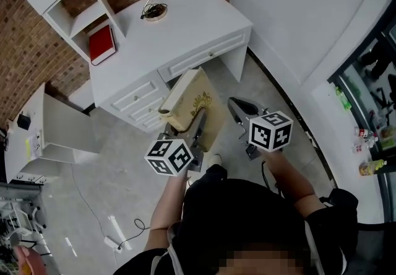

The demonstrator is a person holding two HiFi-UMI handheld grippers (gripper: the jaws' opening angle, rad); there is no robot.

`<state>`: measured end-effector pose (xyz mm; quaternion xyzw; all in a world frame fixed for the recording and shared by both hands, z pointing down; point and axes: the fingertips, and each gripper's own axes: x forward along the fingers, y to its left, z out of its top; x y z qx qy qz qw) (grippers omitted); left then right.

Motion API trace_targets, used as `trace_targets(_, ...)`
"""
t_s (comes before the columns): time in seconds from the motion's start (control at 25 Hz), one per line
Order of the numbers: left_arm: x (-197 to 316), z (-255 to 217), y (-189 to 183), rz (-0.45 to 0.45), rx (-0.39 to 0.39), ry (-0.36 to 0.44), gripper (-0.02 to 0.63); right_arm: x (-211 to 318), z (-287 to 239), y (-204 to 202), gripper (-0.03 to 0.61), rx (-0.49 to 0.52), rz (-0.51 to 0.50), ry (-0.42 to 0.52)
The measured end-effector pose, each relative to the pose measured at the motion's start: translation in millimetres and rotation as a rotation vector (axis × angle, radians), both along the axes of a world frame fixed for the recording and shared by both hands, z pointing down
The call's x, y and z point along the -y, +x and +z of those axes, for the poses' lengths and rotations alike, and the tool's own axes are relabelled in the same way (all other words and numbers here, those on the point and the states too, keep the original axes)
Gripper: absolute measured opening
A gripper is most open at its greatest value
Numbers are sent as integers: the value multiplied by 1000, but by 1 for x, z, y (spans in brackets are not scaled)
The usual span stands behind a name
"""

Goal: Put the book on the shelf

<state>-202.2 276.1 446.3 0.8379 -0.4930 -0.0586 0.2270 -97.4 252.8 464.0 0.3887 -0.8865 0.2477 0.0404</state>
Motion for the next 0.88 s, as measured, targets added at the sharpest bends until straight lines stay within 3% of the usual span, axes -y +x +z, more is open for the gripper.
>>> trace_targets(0.2,33,1,-18,9,-59,-7,212,26,-4,-16,-3,16,-5,-10)
trace_targets(0.88,118,10,-64,63,-51,-26,212,104,1,-59,-3,-78,32,-18)
